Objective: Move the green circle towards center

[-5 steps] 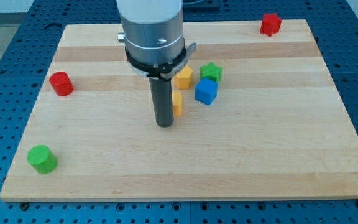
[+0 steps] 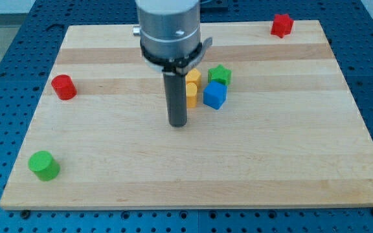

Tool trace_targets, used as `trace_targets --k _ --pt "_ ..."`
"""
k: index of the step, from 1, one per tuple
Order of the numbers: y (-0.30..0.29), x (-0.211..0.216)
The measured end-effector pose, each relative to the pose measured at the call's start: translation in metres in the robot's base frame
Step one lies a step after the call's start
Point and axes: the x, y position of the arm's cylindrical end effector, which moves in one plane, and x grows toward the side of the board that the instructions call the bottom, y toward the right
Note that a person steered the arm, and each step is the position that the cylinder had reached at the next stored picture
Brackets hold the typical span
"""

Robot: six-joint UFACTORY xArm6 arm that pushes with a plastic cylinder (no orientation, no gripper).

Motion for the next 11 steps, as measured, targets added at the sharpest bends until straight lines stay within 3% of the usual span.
trace_targets --k 1,3,4,5,6,7,9,11 --pt "0.0 0.012" --pt "-0.014 0.101" --pt "-0.075 0.13" --pt "-0.167 0.131" --pt "-0.259 0.124" --pt "-0.262 0.107" --pt "-0.177 0.058" --pt "-0.161 0.004"
